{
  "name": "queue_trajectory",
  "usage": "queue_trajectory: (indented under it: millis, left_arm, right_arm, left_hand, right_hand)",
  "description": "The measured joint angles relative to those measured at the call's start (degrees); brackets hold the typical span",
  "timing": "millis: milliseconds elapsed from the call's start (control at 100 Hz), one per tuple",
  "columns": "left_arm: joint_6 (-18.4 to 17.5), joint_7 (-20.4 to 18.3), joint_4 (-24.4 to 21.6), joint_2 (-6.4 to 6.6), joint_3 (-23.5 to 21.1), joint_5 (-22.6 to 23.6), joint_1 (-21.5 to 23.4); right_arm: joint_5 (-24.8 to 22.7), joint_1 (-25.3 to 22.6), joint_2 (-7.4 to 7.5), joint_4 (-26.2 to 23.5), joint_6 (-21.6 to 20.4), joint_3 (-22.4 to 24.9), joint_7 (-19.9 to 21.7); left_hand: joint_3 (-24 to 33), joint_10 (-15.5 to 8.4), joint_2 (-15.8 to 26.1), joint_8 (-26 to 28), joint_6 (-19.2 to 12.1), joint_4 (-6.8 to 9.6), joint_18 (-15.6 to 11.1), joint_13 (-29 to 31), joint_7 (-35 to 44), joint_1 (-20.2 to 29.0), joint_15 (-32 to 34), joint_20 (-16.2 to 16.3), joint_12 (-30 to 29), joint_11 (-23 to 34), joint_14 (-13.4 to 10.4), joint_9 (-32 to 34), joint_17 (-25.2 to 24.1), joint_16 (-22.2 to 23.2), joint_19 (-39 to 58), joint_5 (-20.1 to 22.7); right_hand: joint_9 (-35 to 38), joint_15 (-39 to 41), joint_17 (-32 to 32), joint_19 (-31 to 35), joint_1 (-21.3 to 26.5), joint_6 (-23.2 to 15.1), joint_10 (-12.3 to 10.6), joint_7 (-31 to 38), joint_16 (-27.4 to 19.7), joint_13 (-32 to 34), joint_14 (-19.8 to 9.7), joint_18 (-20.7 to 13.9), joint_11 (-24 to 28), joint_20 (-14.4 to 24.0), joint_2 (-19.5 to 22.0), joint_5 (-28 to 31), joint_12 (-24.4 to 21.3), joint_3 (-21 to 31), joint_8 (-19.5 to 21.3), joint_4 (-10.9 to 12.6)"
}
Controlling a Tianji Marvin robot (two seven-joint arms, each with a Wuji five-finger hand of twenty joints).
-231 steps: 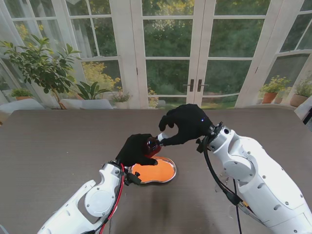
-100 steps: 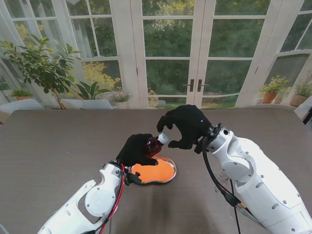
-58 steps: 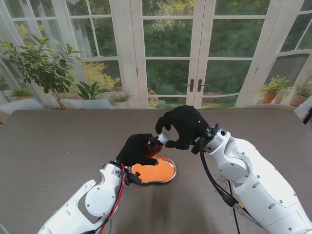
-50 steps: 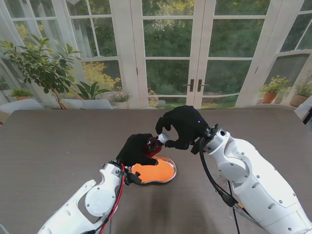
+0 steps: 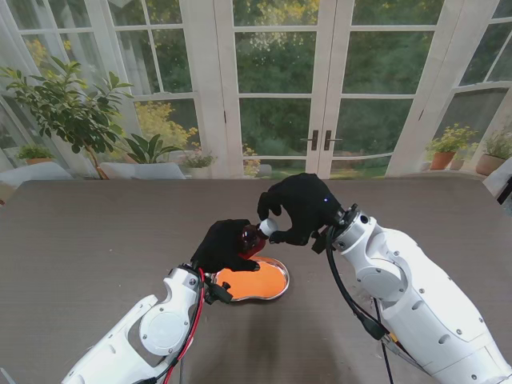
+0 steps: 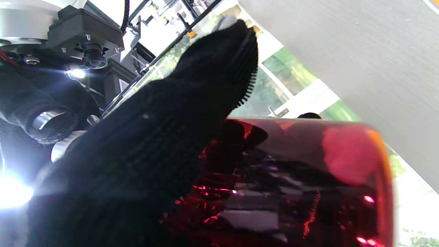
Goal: Collect the cotton balls from the tray into a sample bottle
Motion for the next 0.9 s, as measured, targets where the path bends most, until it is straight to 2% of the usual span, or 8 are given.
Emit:
queue_trajectory:
  millis: [150, 290, 540, 600, 680, 730, 810, 900]
  left_arm:
    - [-0.02, 0.03, 0.09, 0.00, 0.01, 0.01, -0.03]
    - [-0.03, 0.09, 0.19, 0.00, 0.00, 0.01, -0.05]
    - [-0.05, 0.18, 0.29, 0.00, -0.07, 0.12, -0.01]
    - [-0.08, 0.19, 0.29, 0.00, -0.06, 0.13, -0.01]
    - [-0.13, 0.20, 0.28, -0.01, -0.06, 0.13, -0.01]
    - [-0.14, 0.21, 0.27, -0.02, -0.06, 0.13, -0.01]
    - [-0.16, 0.24, 0.24, -0.02, -0.06, 0.13, -0.02]
    - [-0.17, 0.25, 0.24, -0.02, -0.08, 0.11, -0.04]
  right_arm:
    - [-0.22, 0.02, 0.01, -0.20, 1.03, -0.43, -0.13]
    - [-0.41, 0.02, 0.06, -0.63, 1.92, -0.62, 0.43]
    - [0.08, 0.02, 0.27, -1.75, 4.26, -0.75, 3.60]
    - [0.01, 0.05, 0.34, -1.86, 4.60, -0.84, 3.73]
    - [-0.42, 0.07, 0.39, -1.90, 4.92, -0.91, 3.67]
    - [-0.48, 0.07, 0.40, -1.93, 5.13, -0.95, 3.69]
    - [-0.48, 0.03, 0.44, -2.12, 5.61, -0.96, 4.00]
    - [-0.65, 0.04, 0.55, -2.34, 6.26, -1.02, 4.62]
  left_hand:
    - [0.00, 0.00, 0.00, 0.00, 0.00, 0.00, 0.00, 0.00, 0.00, 0.00, 0.00, 0.00, 0.00, 0.00, 0.00, 0.00, 0.00, 0.00, 0.00, 0.00]
    - [0.00, 0.00, 0.00, 0.00, 0.00, 0.00, 0.00, 0.00, 0.00, 0.00, 0.00, 0.00, 0.00, 0.00, 0.00, 0.00, 0.00, 0.00, 0.00, 0.00]
    - [0.00, 0.00, -0.01, -0.01, 0.00, 0.00, 0.00, 0.00, 0.00, 0.00, 0.00, 0.00, 0.00, 0.00, 0.00, 0.00, 0.00, 0.00, 0.00, 0.00]
    - [0.00, 0.00, -0.01, -0.01, 0.00, 0.00, 0.00, 0.00, 0.00, 0.00, 0.00, 0.00, 0.00, 0.00, 0.00, 0.00, 0.00, 0.00, 0.00, 0.00]
    - [0.00, 0.00, -0.01, -0.01, 0.00, 0.00, 0.00, 0.00, 0.00, 0.00, 0.00, 0.00, 0.00, 0.00, 0.00, 0.00, 0.00, 0.00, 0.00, 0.00]
    - [0.00, 0.00, -0.01, -0.01, 0.00, 0.00, 0.00, 0.00, 0.00, 0.00, 0.00, 0.00, 0.00, 0.00, 0.00, 0.00, 0.00, 0.00, 0.00, 0.00]
    - [0.01, 0.00, -0.01, -0.01, 0.00, 0.00, 0.00, 0.00, 0.00, 0.00, 0.00, 0.00, 0.01, 0.00, 0.00, 0.00, 0.00, 0.00, 0.00, 0.00]
    - [0.01, 0.00, -0.01, -0.01, 0.00, 0.00, 0.00, 0.00, 0.00, 0.00, 0.00, 0.00, 0.01, 0.00, 0.00, 0.00, 0.00, 0.00, 0.00, 0.00]
  right_hand:
    - [1.16, 0.84, 0.64, 0.35, -0.18, 0.79, -0.24, 1.98, 0.60, 0.06, 0.03, 0.02, 0.03, -0.01, 0.00, 0.65, 0.03, 0.00, -1.39, -1.30]
    - [2.07, 1.41, 1.22, 0.55, -0.54, 1.36, -0.31, 2.38, 0.81, 0.09, 0.13, 0.05, 0.03, -0.02, 0.24, 1.46, 0.04, -0.03, -1.44, -1.36]
    - [4.01, 2.85, 2.30, 0.61, -4.94, 2.33, -0.28, 3.00, 1.77, 0.22, 0.88, 0.77, 1.53, -0.07, 6.53, 4.74, 0.92, -1.30, -1.59, -1.14]
    - [4.46, 3.15, 2.67, 1.16, -6.29, 2.35, -0.26, 3.01, 2.06, 0.24, 0.99, 0.79, 3.06, -0.59, 8.60, 5.81, 0.93, -2.09, -1.06, 1.25]
    - [4.58, 3.63, 3.12, 1.48, -7.62, 2.58, -0.12, 2.94, 2.15, 0.24, 1.24, 0.82, 4.83, -0.66, 11.60, 6.38, 0.67, -3.46, 4.24, 4.89]
    - [4.59, 4.00, 3.33, 1.54, -8.15, 2.61, -0.07, 2.97, 2.24, 0.24, 1.38, 0.83, 5.50, -0.68, 14.22, 6.55, 0.67, -4.34, 5.78, 5.50]
    - [4.65, 4.51, 3.46, 1.62, -8.85, 2.63, 0.00, 3.06, 2.69, 0.24, 1.46, 0.84, 6.55, -0.69, 16.09, 7.15, 0.67, -5.06, 7.12, 6.06]
    - [4.73, 4.76, 3.72, 1.80, -9.70, 2.63, 0.02, 4.26, 2.77, 0.24, 1.51, 0.85, 8.01, -0.70, 21.29, 7.74, 0.67, -6.97, 7.93, 7.20]
